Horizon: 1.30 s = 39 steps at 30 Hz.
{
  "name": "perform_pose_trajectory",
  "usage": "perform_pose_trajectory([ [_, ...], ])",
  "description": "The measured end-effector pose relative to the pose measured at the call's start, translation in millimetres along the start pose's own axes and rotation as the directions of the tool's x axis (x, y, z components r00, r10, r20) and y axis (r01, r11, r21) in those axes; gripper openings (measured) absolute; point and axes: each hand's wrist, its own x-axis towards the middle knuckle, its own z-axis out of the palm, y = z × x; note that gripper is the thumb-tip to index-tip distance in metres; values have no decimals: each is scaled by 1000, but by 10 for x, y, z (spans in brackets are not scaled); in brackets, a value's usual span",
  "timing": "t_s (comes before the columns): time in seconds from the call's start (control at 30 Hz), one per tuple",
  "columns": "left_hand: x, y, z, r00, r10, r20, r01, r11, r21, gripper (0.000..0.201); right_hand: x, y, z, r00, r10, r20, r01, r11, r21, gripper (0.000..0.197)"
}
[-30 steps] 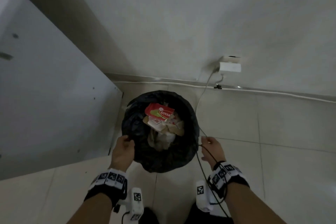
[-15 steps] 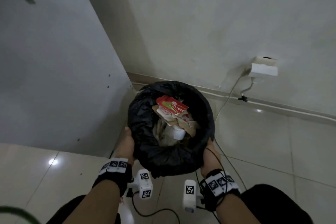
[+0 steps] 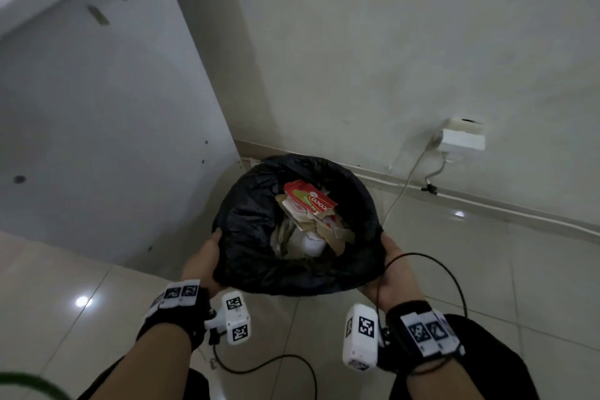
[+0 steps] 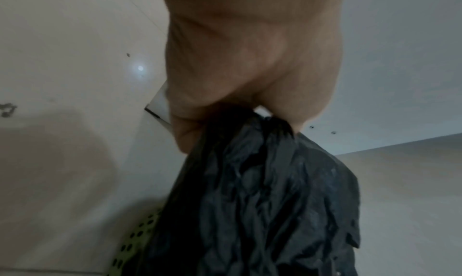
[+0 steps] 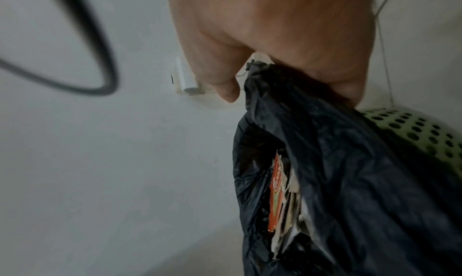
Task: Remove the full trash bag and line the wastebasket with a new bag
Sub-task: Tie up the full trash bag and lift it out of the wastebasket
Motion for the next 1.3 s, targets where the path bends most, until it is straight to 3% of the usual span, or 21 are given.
perform_pose_trajectory([
  [0.07, 356, -96, -127, 998, -34, 45, 24, 980, 196, 101, 4, -88, 57, 1000, 20, 4, -19, 996, -89, 39],
  [0.13, 495, -88, -161, 1000, 8, 9, -10, 948, 317, 106, 10, -151, 105, 1000, 2, 24, -1, 1000, -20, 34],
  [0.23, 28, 113, 10, 978, 199, -66, -144, 864, 482, 85, 44, -153, 147, 998, -11, 60, 7, 998, 63, 35],
  [0.37, -562, 249, 268, 923, 345, -169, -206, 816, 540, 61, 43, 14, 148, 990, 93, 108, -93, 996, -3, 37],
  [0.43, -673, 249, 306, 894, 420, -158, -298, 819, 490, 53, 89, 56, 145, 993, 95, 72, -89, 993, -80, 44],
  [0.5, -613, 272, 301, 926, 360, -109, -295, 875, 384, 63, 178, 17, 141, 997, 65, 40, -61, 994, -95, 48],
  [0.57, -583, 303, 304, 982, 184, -30, -176, 970, 169, 76, 198, -78, 144, 999, 28, 22, -27, 999, -26, 47],
  [0.6, -557, 310, 300, 992, 118, 40, -119, 993, 16, 68, 214, -138, 116, 999, 15, 43, -16, 1000, 8, 46],
  [0.67, -596, 345, 317, 978, 98, 182, -59, 976, -210, 51, 166, -215, 98, 995, 12, 102, -14, 1000, 14, 45],
  [0.7, -612, 381, 323, 970, 122, 211, -57, 955, -290, 53, 150, -238, 108, 994, 15, 112, -13, 1000, -15, 44],
  [0.83, -631, 627, 286, 977, 169, 132, -127, 951, -282, 52, 208, -475, 239, 985, -138, 106, 140, 990, -15, 29],
  [0.9, -593, 782, 238, 952, 303, 47, -279, 919, -277, 47, 292, -643, 351, 959, -269, 88, 271, 963, -8, 19],
  [0.97, -595, 895, 236, 911, 411, 32, -386, 878, -283, 46, 318, -698, 485, 936, -338, 97, 350, 922, -163, 14],
  [1.07, -598, 960, 292, 906, 388, 168, -329, 896, -297, 38, 380, -703, 612, 951, -264, 159, 305, 879, -367, 37],
  [1.13, -616, 1020, 352, 907, 373, 197, -334, 920, -205, 29, 300, -803, 714, 897, -410, 163, 439, 796, -416, 18],
  [1.17, -618, 1069, 357, 888, 434, 152, -410, 897, -165, 22, 236, -872, 755, 840, -507, 193, 537, 729, -425, 13],
  [1.2, -616, 1123, 346, 834, 542, 103, -524, 837, -159, 15, 149, -931, 807, 769, -592, 240, 633, 655, -412, 13],
  [1.27, -713, 1198, 292, 673, 740, 19, -722, 662, -202, 24, -89, -968, 842, 609, -705, 363, 792, 513, -331, 17],
  [1.3, -779, 1213, 274, 613, 790, -5, -763, 590, -263, 26, -180, -959, 830, 553, -732, 398, 832, 460, -309, 21],
])
